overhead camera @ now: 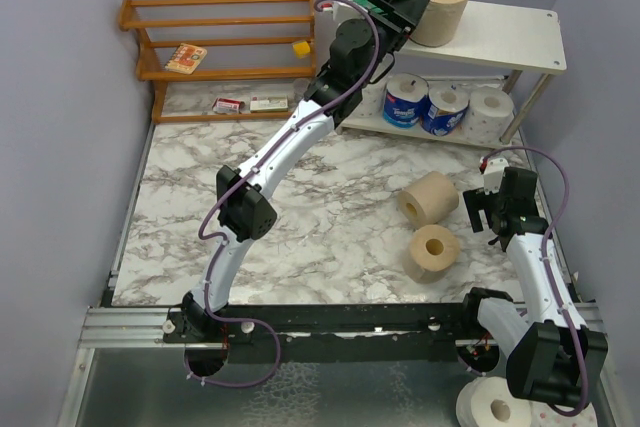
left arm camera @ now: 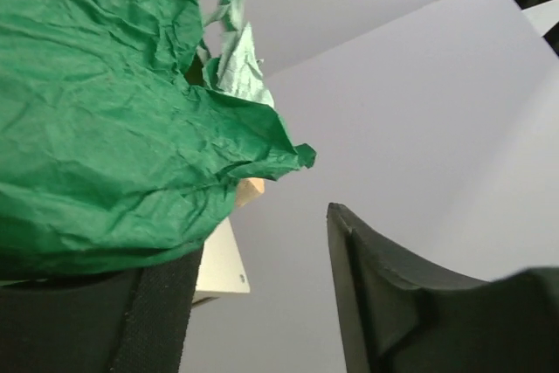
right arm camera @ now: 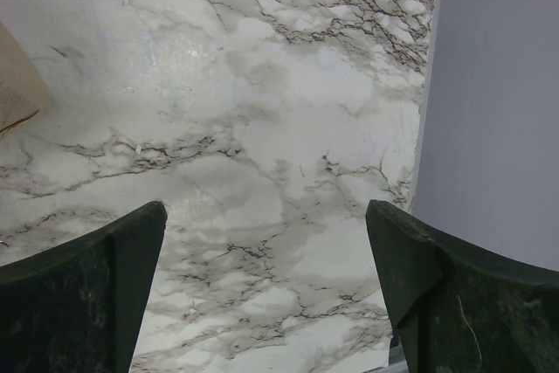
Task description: Place and organize the paper towels onto the shelf
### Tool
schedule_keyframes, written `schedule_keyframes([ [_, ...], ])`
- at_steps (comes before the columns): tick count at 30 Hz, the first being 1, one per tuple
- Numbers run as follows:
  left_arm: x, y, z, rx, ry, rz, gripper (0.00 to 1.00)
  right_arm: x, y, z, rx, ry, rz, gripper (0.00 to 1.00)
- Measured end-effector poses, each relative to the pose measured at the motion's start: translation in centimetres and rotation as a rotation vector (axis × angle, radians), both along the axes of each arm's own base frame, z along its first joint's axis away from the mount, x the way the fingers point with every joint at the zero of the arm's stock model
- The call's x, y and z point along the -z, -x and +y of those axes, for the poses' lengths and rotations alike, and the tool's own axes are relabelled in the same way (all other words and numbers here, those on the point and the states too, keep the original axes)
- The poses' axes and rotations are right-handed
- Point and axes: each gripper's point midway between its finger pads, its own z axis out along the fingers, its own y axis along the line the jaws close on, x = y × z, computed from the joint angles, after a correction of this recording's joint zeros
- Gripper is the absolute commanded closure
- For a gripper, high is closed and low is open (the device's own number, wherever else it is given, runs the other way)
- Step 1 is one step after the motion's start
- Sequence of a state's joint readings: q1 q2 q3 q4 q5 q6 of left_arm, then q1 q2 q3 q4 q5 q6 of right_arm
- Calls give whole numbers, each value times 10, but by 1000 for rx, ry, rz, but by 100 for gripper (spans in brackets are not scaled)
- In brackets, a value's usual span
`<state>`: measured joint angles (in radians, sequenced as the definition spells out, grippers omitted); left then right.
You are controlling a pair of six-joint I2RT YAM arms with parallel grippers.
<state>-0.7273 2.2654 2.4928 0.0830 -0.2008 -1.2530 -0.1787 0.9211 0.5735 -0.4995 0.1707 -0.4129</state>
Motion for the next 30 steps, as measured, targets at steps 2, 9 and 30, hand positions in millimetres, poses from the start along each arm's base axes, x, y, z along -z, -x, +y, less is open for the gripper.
schedule_keyframes([
  [2,-5,1,1,-4,12,-16,34,0,0,0,0,0,0,0],
  [9,-20,4,4,-14,26,-81,28,0,0,0,0,0,0,0],
  [30,-136,189,179,-240,-886,-620,1,-118,-36,30,-365,52,-139,0],
])
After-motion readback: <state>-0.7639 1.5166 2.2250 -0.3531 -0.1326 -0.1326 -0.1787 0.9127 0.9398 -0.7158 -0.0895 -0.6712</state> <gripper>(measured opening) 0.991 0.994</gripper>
